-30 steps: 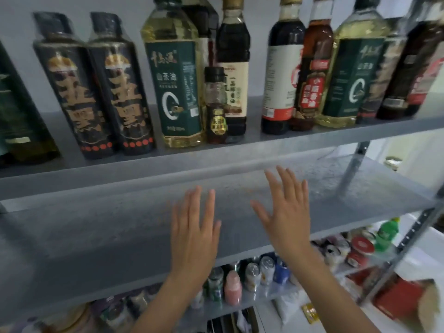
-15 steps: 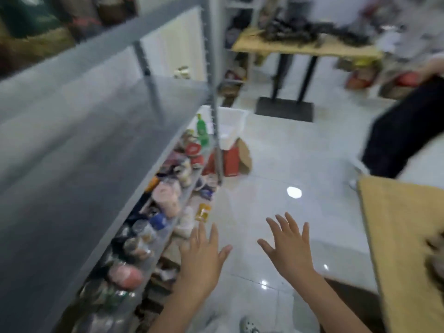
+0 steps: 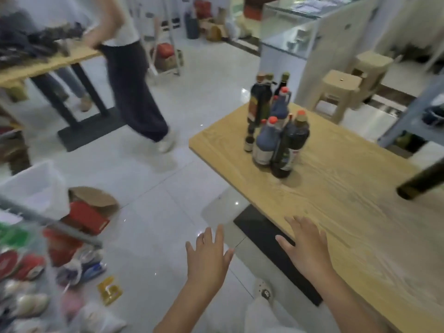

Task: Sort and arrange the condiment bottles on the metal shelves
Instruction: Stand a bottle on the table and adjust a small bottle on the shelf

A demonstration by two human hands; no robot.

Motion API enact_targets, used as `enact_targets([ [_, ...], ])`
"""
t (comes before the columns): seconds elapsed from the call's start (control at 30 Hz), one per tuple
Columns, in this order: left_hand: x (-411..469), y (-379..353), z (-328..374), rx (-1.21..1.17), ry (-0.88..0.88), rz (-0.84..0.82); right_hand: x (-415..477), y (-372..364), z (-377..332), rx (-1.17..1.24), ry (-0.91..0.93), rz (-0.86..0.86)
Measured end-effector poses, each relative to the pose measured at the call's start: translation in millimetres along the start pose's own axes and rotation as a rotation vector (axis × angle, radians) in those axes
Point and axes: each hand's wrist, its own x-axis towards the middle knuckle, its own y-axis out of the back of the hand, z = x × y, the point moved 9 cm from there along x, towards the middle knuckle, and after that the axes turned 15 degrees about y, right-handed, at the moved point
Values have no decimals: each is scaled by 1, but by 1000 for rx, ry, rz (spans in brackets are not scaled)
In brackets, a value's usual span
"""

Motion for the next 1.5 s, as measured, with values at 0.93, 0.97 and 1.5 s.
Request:
enact_targets([
  [0.93,111,61,361,239,-774,54,17,96,245,275,-666,331],
  [0.97,104,61,378,250,-814,58,9,102,257,288,-700,355],
  [1.5,70,47,654,88,-901,70,38,252,457,578,-541,843],
])
